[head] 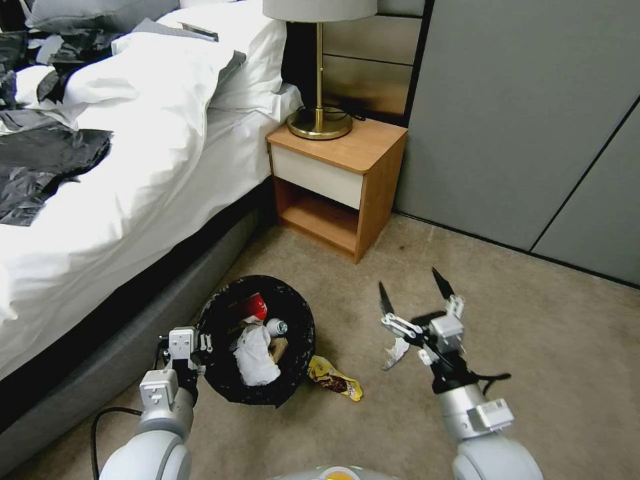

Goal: Pick up the trash bin, then pick up the garbage from the floor and place it into the trash bin.

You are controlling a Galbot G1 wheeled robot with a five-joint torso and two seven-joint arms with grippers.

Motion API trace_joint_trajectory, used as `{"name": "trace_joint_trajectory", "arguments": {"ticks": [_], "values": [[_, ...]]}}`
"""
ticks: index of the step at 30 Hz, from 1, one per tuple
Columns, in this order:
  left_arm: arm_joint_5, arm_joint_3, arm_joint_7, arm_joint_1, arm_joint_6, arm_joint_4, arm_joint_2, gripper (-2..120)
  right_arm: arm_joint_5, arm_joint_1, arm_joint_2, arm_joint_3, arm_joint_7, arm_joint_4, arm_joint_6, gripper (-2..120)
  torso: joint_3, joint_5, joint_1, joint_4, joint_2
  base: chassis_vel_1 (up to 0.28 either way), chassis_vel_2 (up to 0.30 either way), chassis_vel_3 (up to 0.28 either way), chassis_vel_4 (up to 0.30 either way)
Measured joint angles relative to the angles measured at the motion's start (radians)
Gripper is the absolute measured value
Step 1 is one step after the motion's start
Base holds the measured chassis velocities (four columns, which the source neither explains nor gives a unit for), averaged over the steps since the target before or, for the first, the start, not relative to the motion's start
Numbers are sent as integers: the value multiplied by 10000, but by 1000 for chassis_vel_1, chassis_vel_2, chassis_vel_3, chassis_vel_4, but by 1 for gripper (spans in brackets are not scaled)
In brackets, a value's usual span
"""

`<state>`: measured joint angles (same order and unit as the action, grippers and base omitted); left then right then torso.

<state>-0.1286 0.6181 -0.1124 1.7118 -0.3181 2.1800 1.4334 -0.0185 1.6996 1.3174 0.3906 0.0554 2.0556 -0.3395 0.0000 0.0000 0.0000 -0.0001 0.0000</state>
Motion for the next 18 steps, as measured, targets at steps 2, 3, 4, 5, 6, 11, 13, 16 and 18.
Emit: {"name": "trace_joint_trajectory", "arguments": {"ticks": [2, 3, 4, 5, 6, 11, 13, 16, 18], "values": [[-22, 33, -4, 16, -11, 10, -4, 1, -34, 72, 33, -1, 49, -242, 4, 100, 0, 1, 0, 1, 0, 0, 0, 0, 0], [-22, 33, -4, 16, -11, 10, -4, 1, -34, 72, 33, -1, 49, -242, 4, 100, 0, 1, 0, 1, 0, 0, 0, 0, 0], [-24, 46, -10, 22, -12, 18, -5, 1, -45, 65, 47, -7, 66, -318, 11, 100, 0, 0, 0, 0, 0, 0, 0, 0, 0], [-27, 57, -11, 27, -15, 34, -6, 1, -60, 23, 58, -13, 81, -375, 39, 100, 0, 1, 0, 1, 0, 0, 0, 0, 0], [-30, 59, -11, 26, -18, 43, -6, 1, -78, -34, 61, -16, 94, -389, 80, 100, 0, 0, 0, 1, 0, 0, 0, 0, 0], [-29, 53, -20, 6, -31, 58, 21, 1, -188, -257, 55, 0, 154, -400, 315, 100, 0, 0, 1, 1, 0, 0, 0, 0, 0], [-26, 34, -21, 4, -33, 58, 40, 1, -354, -473, 39, 61, 267, -560, 555, 100, 0, 0, 1, 0, -1, 0, 0, 0, 0], [-16, 32, -28, 4, -34, 58, 43, 1, -670, -645, 7, 69, 363, -779, 877, 100, 0, 0, 0, 0, 0, 0, 0, 0, 0], [-12, 32, -36, 7, -34, 64, 42, 1, -1036, -802, -44, 16, 492, -1007, 1259, 100, 0, 0, 1, 1, 0, 0, 0, 0, 0]]}}
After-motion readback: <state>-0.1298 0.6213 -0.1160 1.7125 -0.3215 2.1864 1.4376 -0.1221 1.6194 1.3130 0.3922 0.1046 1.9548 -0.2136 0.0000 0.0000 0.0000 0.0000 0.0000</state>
